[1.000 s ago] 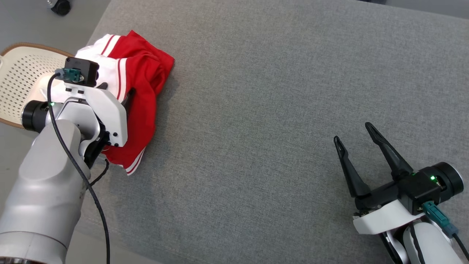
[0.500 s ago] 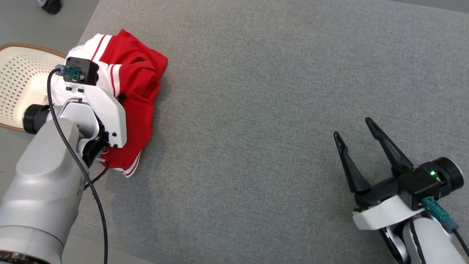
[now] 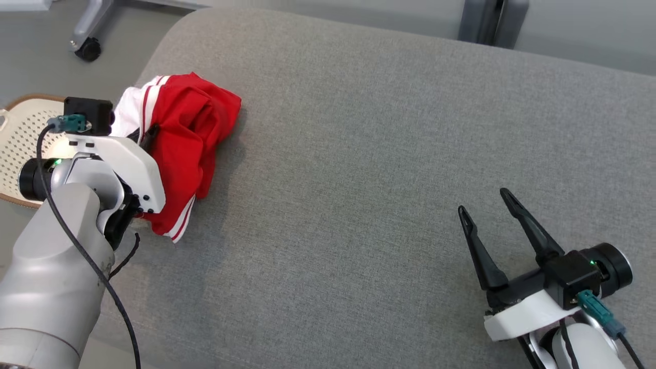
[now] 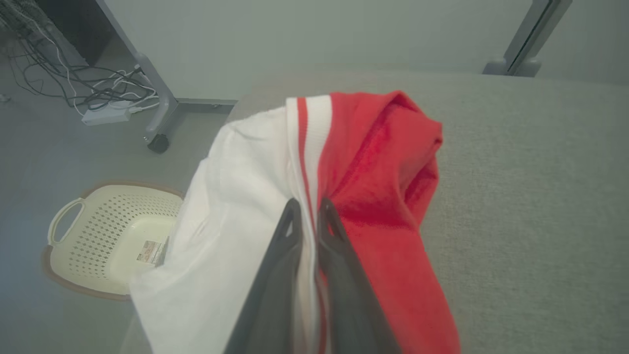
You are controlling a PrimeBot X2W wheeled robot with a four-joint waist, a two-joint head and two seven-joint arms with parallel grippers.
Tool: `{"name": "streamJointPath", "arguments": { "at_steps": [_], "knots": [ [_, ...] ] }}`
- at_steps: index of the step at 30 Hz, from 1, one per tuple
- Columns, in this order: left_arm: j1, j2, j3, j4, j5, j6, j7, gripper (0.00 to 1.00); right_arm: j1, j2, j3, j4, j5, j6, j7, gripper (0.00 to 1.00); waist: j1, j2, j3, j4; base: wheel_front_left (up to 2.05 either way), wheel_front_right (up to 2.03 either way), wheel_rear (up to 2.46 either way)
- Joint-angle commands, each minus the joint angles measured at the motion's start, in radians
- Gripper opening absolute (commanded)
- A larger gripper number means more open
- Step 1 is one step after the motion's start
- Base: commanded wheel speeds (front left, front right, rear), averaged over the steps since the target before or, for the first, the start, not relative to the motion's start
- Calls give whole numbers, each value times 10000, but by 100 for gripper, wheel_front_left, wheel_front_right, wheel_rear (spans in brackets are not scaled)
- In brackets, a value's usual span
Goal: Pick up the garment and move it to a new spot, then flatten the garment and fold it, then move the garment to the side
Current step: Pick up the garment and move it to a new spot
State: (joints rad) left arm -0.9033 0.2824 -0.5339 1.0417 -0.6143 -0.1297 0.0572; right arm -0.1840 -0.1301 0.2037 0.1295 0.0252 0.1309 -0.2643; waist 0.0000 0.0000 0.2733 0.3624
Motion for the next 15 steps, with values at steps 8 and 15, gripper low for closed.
{"name": "streamJointPath", "arguments": {
  "at_steps": [8, 15],
  "knots": [
    [446, -62, 397, -148, -405, -7, -2240, 0, 637, 296, -146, 182, 58, -3, -19, 100, 0, 0, -1413, 128, 0, 0, 0],
    [681, -14, 982, -1170, -249, 252, -3221, 0, 923, 552, -232, 253, 92, -3, -19, 100, 0, 0, -2122, 30, 0, 0, 0]
  ]
}}
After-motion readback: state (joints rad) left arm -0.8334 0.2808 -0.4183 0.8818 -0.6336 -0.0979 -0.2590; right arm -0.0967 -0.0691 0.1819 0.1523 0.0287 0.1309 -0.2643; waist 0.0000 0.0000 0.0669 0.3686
